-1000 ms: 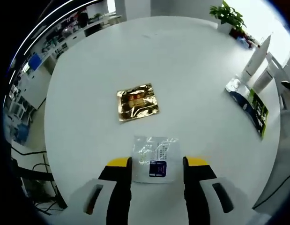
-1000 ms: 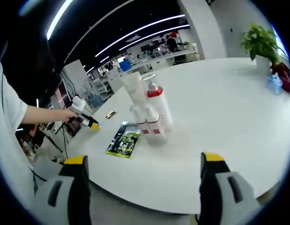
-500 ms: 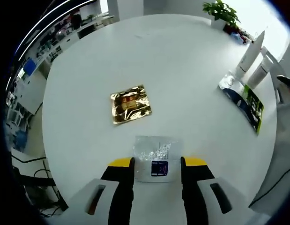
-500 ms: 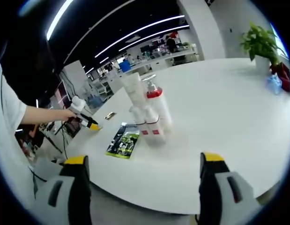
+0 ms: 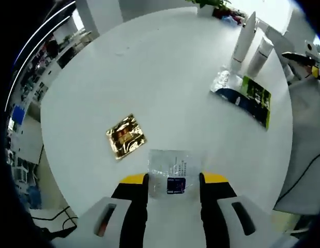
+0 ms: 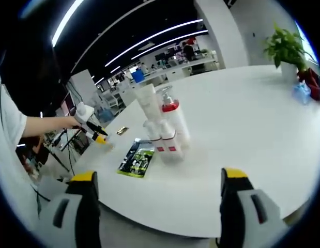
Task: Arrange the skincare products in the storage area until every visible bottle or jar stands upright without overlapping.
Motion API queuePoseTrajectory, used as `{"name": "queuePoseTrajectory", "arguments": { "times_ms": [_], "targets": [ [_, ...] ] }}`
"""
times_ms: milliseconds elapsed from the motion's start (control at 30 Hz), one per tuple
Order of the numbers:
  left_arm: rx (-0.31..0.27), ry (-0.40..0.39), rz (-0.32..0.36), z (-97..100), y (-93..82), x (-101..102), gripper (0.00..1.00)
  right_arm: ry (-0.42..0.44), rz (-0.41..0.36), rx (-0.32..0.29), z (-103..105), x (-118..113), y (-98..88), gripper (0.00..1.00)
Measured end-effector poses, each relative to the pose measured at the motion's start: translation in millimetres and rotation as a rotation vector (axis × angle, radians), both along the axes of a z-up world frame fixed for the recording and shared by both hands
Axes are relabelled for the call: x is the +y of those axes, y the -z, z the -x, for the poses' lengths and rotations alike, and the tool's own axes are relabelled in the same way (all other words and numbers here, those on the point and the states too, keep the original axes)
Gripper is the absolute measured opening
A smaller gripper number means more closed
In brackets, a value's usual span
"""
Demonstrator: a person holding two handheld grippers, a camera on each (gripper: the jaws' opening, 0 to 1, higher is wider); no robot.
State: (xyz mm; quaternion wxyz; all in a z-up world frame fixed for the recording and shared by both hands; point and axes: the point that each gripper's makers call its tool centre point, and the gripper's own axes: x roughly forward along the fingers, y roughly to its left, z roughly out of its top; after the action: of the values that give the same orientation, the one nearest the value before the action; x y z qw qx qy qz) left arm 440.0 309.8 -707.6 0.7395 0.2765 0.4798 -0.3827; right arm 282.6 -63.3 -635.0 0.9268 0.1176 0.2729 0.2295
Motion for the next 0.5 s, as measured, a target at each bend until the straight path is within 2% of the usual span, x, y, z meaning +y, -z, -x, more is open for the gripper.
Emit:
{"name": "queuePoseTrajectory", "arguments": {
  "times_ms": [267,400,500],
  "targets": [
    [0.018,0.142,-0.021,14.2,-4.0,-24.8,0.36,-0.002,-0.003,-0.005,0.1,-0.8,0.1,0.99],
    [0.035,0.240,-0.038,25.5,-4.2,-37.3,0.36,-0.003,-0.003,-0.009,-0.1,-1.3,0.0,0.99],
    [0.041,0.269,-0.040,30.2,-3.7,-45.6,0.36,-0.002,-0.005,-0.011,-0.4,-1.8,0.0,0.99]
  ]
}}
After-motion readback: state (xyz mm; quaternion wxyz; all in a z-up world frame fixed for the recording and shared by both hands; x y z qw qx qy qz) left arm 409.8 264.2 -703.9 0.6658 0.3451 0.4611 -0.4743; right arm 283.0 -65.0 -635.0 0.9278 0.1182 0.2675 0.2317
